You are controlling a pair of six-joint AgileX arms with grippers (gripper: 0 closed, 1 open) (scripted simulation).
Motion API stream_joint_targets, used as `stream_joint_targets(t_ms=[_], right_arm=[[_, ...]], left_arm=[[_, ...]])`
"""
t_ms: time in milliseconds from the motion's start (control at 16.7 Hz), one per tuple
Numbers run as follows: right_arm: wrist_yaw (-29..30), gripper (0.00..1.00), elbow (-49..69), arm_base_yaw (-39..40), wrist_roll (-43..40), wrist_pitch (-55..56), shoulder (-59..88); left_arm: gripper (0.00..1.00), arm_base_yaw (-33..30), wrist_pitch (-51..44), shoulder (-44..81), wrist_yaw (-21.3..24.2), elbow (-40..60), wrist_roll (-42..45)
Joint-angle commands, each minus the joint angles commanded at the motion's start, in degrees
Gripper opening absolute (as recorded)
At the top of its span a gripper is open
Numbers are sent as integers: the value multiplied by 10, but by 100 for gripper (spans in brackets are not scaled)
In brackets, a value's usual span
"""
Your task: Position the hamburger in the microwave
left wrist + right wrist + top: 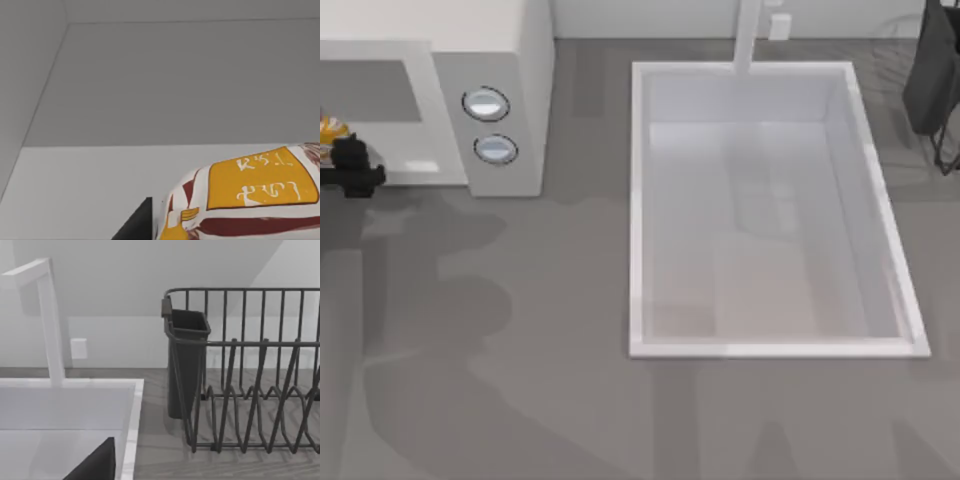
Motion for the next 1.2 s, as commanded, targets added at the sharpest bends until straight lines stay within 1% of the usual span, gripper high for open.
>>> stream_joint_targets(t_ms=[120, 480, 600, 840, 1200], right_arm=[[0, 100, 0, 0, 0, 0, 0], [0, 100, 0, 0, 0, 0, 0], [0, 100, 0, 0, 0, 0, 0], [0, 100, 0, 0, 0, 0, 0], [0, 100, 0, 0, 0, 0, 0]], left_arm=[[0, -6, 19, 2, 1, -10, -14], [0, -4, 18, 1, 1, -8, -13], [0, -6, 10, 15, -1, 11, -11], [0, -14, -26, 75, -9, 107, -7], [0, -30, -101, 181, -19, 317, -15]])
